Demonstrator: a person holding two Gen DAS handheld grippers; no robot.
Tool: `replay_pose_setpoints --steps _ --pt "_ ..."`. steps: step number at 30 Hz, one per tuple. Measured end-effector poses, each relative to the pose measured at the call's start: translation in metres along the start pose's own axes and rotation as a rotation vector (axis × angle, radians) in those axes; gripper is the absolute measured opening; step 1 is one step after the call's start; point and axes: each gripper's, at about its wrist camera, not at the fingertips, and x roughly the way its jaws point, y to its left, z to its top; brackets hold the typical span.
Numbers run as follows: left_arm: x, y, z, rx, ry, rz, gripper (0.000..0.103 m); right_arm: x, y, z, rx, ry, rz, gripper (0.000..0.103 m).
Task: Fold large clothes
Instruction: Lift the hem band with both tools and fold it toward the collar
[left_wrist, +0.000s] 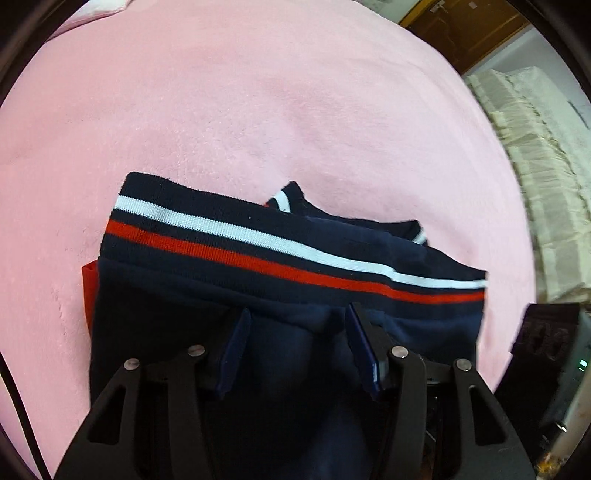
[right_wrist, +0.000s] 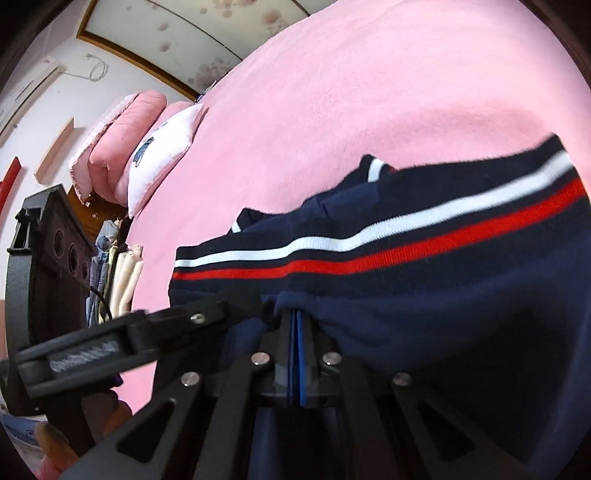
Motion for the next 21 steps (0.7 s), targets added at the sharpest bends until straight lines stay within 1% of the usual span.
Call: replay_pose_setpoints --steps 1,4,5,6,8,10,12,13,16,17,18,19,20,21 --pt "0.002 -0.002 -0.001 0.0 -0.011 0.018 0.052 0.001 -0.001 0.001 0.003 -0.006 0.007 0.0" --pt "0.001 -0.01 -0.008 0.043 -0.051 0.059 0.052 -0.001 -0.002 0.0 -0.025 -0.019 0.012 0.0" --pt "0.0 -0.011 -0.01 0.054 -0.066 0.067 0.051 -0.001 -0.001 0.0 -0.04 -0.028 0.001 0.0" --pt "-0.001 -0.01 -0.012 0.058 -0.076 0.076 0.044 -0.002 0.0 -0.001 -0.054 -0.04 -0.021 0.0" --pt "-0.004 -0.007 -0.015 0.061 -0.093 0.111 0.035 -0.005 0.0 -0.001 -0.059 -0.069 -0.075 0.0" --pt "-0.011 -0.002 -0.017 0.07 -0.115 0.127 0.035 -0.009 -0.007 0.001 -0.036 -0.109 -0.148 0.0" --pt "-0.019 0.004 -0.017 0.089 -0.146 0.194 0.035 -0.021 -0.024 0.002 0.004 -0.147 -0.189 0.0" --pt "-0.022 0.008 -0.016 0.082 -0.144 0.231 0.035 -0.029 -0.034 0.003 0.025 -0.163 -0.2 0.0" --pt "-0.034 0.031 -0.013 0.01 -0.172 0.291 0.035 -0.053 -0.048 0.004 0.023 -0.228 -0.338 0.0" --pt "-0.037 0.037 -0.013 -0.014 -0.172 0.291 0.035 -0.061 -0.049 0.003 0.02 -0.248 -0.384 0.0" --pt "-0.039 0.044 -0.014 -0.044 -0.167 0.317 0.035 -0.067 -0.049 0.003 0.021 -0.262 -0.417 0.0" --pt "-0.041 0.047 -0.015 -0.06 -0.152 0.368 0.04 -0.074 -0.047 0.002 0.027 -0.281 -0.457 0.0" --pt "-0.043 0.047 -0.016 -0.06 -0.139 0.39 0.041 -0.079 -0.043 0.001 0.034 -0.293 -0.476 0.0" --pt "-0.048 0.045 -0.019 -0.043 -0.125 0.373 0.041 -0.084 -0.036 0.0 0.03 -0.3 -0.475 0.0"
